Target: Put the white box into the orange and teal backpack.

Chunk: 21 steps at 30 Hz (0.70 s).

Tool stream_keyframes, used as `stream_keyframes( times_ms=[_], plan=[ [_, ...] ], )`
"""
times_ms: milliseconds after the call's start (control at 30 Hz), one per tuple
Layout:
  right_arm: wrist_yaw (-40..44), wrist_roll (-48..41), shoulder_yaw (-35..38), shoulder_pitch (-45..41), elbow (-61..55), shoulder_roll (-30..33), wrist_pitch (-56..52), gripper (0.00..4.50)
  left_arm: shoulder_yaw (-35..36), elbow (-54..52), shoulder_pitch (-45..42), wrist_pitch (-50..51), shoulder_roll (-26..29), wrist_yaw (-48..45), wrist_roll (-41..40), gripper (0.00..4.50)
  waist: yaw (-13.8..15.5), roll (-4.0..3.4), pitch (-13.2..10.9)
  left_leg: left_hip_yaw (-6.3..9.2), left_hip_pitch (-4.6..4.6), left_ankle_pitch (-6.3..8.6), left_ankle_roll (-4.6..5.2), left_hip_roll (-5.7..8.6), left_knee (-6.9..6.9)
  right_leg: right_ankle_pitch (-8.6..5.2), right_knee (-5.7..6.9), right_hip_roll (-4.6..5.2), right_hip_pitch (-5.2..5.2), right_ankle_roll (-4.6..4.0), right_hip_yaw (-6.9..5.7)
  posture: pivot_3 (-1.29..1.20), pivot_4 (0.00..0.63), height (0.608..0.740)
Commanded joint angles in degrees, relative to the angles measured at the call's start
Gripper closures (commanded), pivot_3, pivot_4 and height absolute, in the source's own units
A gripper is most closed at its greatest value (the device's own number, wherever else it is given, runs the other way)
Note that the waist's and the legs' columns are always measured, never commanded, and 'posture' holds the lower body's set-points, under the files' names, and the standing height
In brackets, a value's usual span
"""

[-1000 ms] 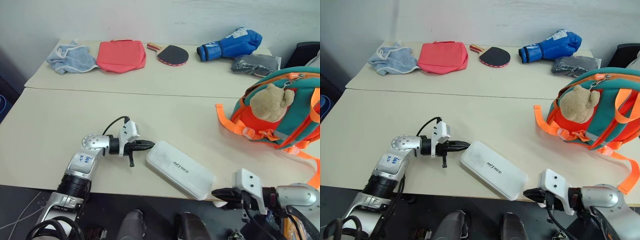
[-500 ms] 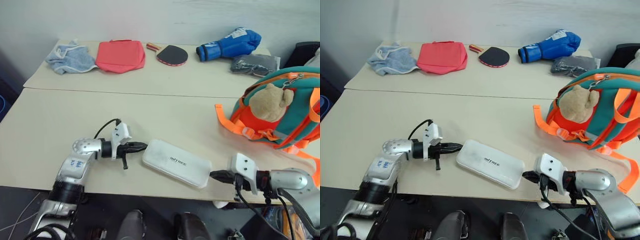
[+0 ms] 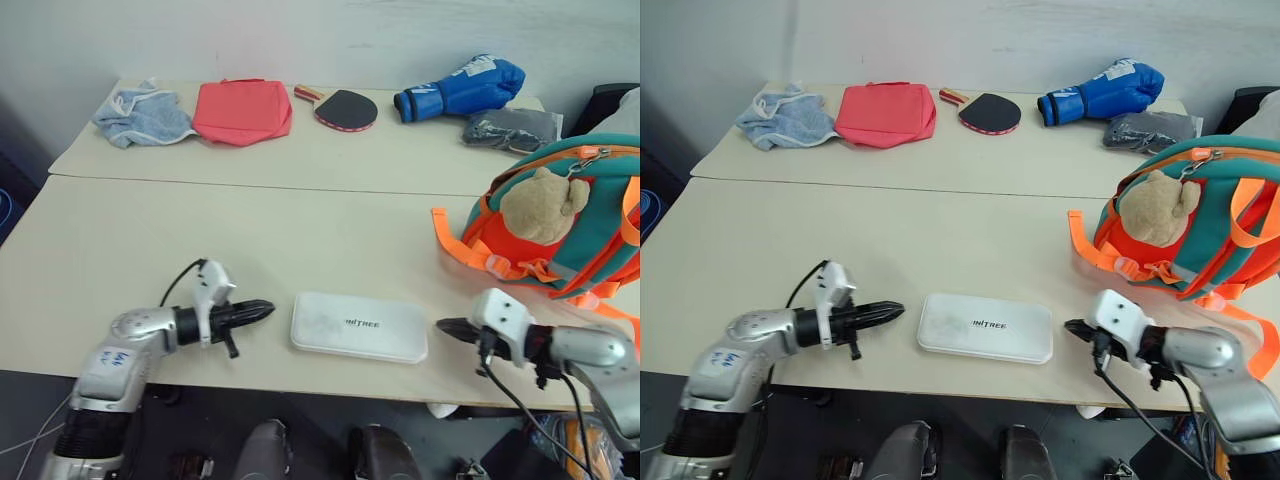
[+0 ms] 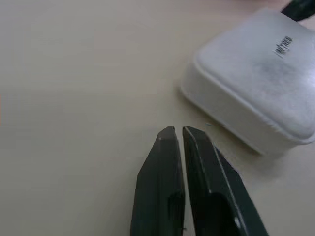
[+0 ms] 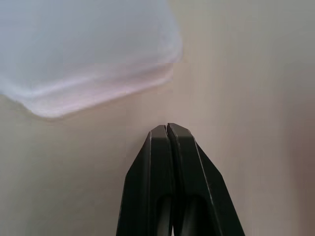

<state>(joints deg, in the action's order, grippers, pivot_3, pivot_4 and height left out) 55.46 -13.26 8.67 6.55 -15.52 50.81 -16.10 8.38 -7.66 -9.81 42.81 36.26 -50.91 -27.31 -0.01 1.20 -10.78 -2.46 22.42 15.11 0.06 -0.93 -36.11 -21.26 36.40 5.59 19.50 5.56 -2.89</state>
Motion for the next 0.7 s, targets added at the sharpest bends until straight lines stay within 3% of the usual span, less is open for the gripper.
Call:
stream_keyframes(
  times_ms=[33, 167, 333, 700],
  plan=[
    [3.27, -2.74, 4.53, 3.61, -1.71, 1.43, 2.02, 4.5, 4.52, 4.34, -4.37, 22.29, 5.89, -2.08, -10.22, 3.02, -0.06, 0.01, 0.0, 0.01, -0.01, 0.04, 0.07, -0.01, 0.0, 0.0, 0.01, 0.0, -0.01, 0.0, 0.0, 0.0, 0.15, 0.74],
    [4.77, -2.93, 4.45, 4.66, -1.42, 1.44, 3.2, 4.5, 0.85, 12.18, -11.53, 36.03, 12.28, -6.45, -14.32, 1.8, -0.13, -0.03, -0.01, 0.05, -0.06, 0.06, 0.11, 0.01, 0.0, 0.0, 0.09, 0.0, -0.02, 0.0, 0.02, 0.0, 0.15, 0.74],
    [5.1, -2.03, 0.99, 2.2, 0.47, -0.07, 5.2, 4.5, -5.52, 22.43, -23.22, 47.55, 9.64, -3.53, -12.99, 0.09, -0.02, -0.02, -0.02, 0.04, -0.04, -0.05, -0.12, 0.05, -0.01, -0.01, 0.09, -0.01, 0.0, -0.01, 0.02, 0.0, 0.15, 0.74],
    [4.56, 0.86, -7.69, -5.4, 3.37, -3.63, 7.79, 4.5, -15.43, 31.06, -33.1, 49.69, 1.67, 5.09, -25.22, 0.03, 0.11, -0.02, 0.0, 0.03, -0.02, -0.1, -0.19, 0.1, -0.13, -0.01, 0.13, 0.02, -0.01, 0.0, 0.04, 0.0, 0.15, 0.74]
  ],
)
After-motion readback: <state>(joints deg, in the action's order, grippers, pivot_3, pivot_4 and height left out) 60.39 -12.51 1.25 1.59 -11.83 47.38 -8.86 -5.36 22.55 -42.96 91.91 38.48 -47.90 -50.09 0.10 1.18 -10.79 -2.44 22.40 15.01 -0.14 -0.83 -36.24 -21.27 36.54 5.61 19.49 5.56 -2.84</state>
